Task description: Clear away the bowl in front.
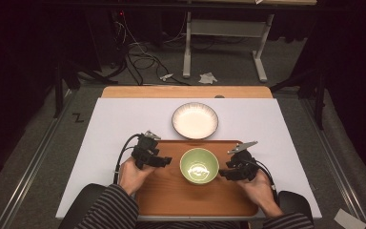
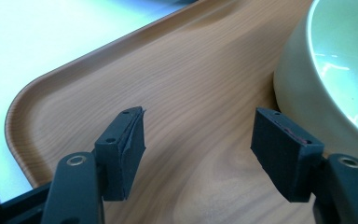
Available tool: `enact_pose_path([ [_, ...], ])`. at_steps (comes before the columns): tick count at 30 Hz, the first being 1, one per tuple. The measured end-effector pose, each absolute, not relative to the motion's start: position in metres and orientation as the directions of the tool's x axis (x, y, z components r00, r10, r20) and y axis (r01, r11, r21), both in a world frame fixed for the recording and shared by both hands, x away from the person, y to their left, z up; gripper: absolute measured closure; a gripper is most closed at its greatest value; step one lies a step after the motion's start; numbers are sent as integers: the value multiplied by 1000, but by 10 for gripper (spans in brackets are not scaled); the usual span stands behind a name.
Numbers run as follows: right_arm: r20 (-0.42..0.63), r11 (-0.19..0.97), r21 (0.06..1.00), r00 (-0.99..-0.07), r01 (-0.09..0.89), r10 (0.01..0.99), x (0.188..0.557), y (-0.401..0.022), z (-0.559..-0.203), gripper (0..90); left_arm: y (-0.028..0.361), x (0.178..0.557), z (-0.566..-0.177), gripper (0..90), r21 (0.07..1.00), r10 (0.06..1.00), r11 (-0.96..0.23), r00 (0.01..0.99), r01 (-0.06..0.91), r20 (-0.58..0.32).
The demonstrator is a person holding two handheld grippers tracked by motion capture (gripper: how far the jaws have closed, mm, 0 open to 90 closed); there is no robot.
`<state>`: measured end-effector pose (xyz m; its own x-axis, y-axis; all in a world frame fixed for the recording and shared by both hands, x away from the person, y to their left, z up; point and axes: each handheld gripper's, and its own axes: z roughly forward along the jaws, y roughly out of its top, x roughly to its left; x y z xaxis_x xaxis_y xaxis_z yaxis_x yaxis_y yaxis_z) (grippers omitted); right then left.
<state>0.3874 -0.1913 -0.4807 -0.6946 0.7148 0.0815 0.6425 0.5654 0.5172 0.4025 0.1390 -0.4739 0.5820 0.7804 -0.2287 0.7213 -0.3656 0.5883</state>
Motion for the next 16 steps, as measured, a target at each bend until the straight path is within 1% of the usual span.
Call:
enact_pose_path([
  [8, 56, 590, 501, -704, 633, 708, 386, -188, -483, 517, 139, 403, -474, 346, 587, 779, -369, 584, 721, -229],
  [16, 68, 564, 515, -686, 646, 724, 387, -191, -481, 492, 140, 403, -474, 346, 589, 781, -365, 582, 721, -228],
])
